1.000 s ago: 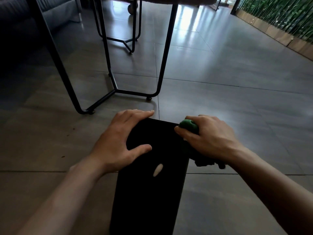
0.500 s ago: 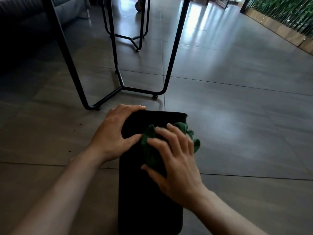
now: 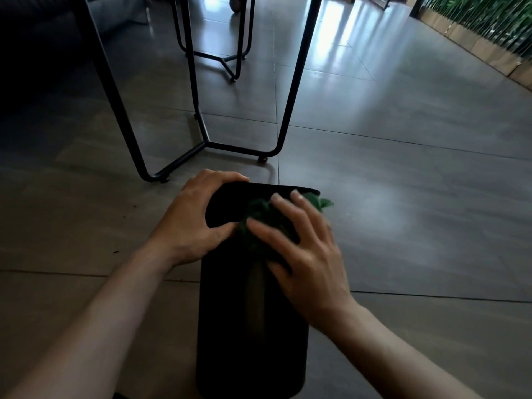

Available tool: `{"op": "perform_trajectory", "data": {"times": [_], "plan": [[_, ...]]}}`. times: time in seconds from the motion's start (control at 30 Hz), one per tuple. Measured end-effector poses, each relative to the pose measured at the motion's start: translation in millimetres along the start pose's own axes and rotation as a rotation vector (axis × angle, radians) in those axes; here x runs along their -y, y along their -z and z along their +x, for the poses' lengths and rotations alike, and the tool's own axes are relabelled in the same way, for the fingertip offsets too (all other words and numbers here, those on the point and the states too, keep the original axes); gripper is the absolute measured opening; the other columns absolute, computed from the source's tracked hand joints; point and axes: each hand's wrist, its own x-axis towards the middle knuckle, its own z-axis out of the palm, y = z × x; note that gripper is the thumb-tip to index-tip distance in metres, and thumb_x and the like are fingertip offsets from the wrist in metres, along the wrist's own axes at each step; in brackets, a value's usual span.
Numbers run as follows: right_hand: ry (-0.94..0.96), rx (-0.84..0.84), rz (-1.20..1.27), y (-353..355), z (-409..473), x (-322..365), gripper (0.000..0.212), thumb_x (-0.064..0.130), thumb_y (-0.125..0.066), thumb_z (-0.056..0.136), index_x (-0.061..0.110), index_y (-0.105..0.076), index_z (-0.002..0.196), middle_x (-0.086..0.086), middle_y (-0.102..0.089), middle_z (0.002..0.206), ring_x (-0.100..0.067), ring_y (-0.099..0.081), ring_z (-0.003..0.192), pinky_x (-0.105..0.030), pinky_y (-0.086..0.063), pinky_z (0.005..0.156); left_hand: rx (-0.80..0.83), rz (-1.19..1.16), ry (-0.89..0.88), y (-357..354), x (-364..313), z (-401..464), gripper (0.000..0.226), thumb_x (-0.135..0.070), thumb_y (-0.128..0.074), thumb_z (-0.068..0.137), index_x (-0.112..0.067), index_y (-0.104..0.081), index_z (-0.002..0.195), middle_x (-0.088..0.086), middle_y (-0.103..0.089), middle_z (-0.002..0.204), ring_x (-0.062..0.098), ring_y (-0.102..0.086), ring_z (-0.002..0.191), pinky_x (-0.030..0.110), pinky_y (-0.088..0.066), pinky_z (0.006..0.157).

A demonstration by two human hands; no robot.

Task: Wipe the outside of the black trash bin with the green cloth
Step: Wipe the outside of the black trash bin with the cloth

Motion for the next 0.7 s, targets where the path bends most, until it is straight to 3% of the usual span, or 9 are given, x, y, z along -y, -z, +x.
{"op": "perform_trajectory", "data": {"times": [0.07, 0.17, 0.23, 0.3, 0.37, 0.43, 0.53, 0.6, 0.7], "plan": [[-0.036, -0.021, 0.001, -1, 0, 3, 0.05, 0.024, -0.072, 0.09, 0.031, -0.065, 0.139, -0.012, -0.047, 0.157, -0.038, -0.032, 0.152, -0.061, -0.039, 0.113, 0.004, -0.008, 0.004, 0, -1, -1, 0.064, -0.035, -0.075, 0.074, -0.03, -0.056, 0.135, -0.007, -0.056, 0.127, 0.018, -0.053, 0.124, 0.046, -0.045, 0.106], [0.239, 0.043, -0.057, -12, -69, 15, 0.044, 0.029, -0.071, 0.095, 0.035, -0.065, 0.138, -0.008, -0.05, 0.157, -0.036, -0.036, 0.152, -0.058, -0.043, 0.113, 0.007, -0.001, 0.016, 0, -3, -1, 0.067, -0.038, -0.077, 0.071, -0.03, -0.056, 0.134, -0.007, -0.056, 0.125, 0.019, -0.051, 0.123, 0.046, -0.044, 0.107], [0.453, 0.178, -0.149, -13, -119, 24, 0.048, 0.036, -0.059, 0.104, 0.034, -0.049, 0.152, 0.0, -0.045, 0.161, -0.032, -0.03, 0.155, -0.048, -0.049, 0.112, 0.006, -0.005, 0.02, 0, -5, -1, 0.068, -0.039, -0.078, 0.069, -0.032, -0.056, 0.133, -0.008, -0.056, 0.125, 0.018, -0.051, 0.123, 0.044, -0.043, 0.107], [0.55, 0.277, -0.235, -8, -132, 20, 0.052, 0.034, -0.046, 0.11, 0.031, -0.034, 0.16, 0.003, -0.037, 0.165, -0.03, -0.023, 0.158, -0.04, -0.049, 0.112, 0.015, -0.011, 0.02, -2, -6, -2, 0.068, -0.04, -0.078, 0.069, -0.034, -0.056, 0.133, -0.01, -0.055, 0.125, 0.016, -0.051, 0.124, 0.043, -0.043, 0.107], [0.516, 0.212, -0.175, -2, -104, 13, 0.043, 0.034, -0.047, 0.11, 0.04, -0.047, 0.152, 0.0, -0.044, 0.162, -0.03, -0.032, 0.154, -0.046, -0.051, 0.11, 0.014, -0.011, 0.021, -1, -6, -1, 0.067, -0.039, -0.078, 0.07, -0.033, -0.056, 0.133, -0.01, -0.055, 0.126, 0.016, -0.051, 0.124, 0.043, -0.043, 0.107], [0.279, 0.114, -0.056, 4, -55, 6, 0.042, 0.028, -0.052, 0.104, 0.039, -0.057, 0.144, -0.006, -0.049, 0.158, -0.034, -0.036, 0.152, -0.054, -0.048, 0.11, 0.02, -0.015, 0.017, 0, -7, 0, 0.066, -0.037, -0.077, 0.072, -0.031, -0.056, 0.134, -0.009, -0.055, 0.127, 0.018, -0.051, 0.125, 0.045, -0.044, 0.107], [-0.09, 0.022, 0.042, 10, 4, 1, 0.059, 0.018, -0.068, 0.087, 0.031, -0.059, 0.144, -0.012, -0.046, 0.157, -0.037, -0.03, 0.154, -0.061, -0.041, 0.113, 0.03, -0.043, 0.004, 1, -7, -1, 0.063, -0.036, -0.076, 0.075, -0.029, -0.056, 0.134, -0.007, -0.056, 0.127, 0.019, -0.051, 0.125, 0.047, -0.044, 0.107], [-0.069, 0.021, -0.009, 6, -1, 6, 0.06, 0.017, -0.071, 0.086, 0.029, -0.061, 0.143, -0.012, -0.046, 0.158, -0.038, -0.029, 0.154, -0.062, -0.039, 0.114, 0.026, -0.052, 0.012, 2, -5, -2, 0.061, -0.035, -0.075, 0.077, -0.029, -0.056, 0.135, -0.006, -0.056, 0.128, 0.019, -0.051, 0.126, 0.047, -0.044, 0.107], [0.254, 0.096, -0.09, -8, -71, 15, 0.04, 0.026, -0.063, 0.099, 0.034, -0.064, 0.139, -0.007, -0.05, 0.157, -0.035, -0.035, 0.152, -0.057, -0.044, 0.112, 0.018, -0.059, 0.025, 2, -4, -2, 0.058, -0.023, -0.078, 0.082, -0.031, -0.056, 0.135, -0.008, -0.056, 0.129, 0.018, -0.051, 0.127, 0.046, -0.042, 0.109]]}}
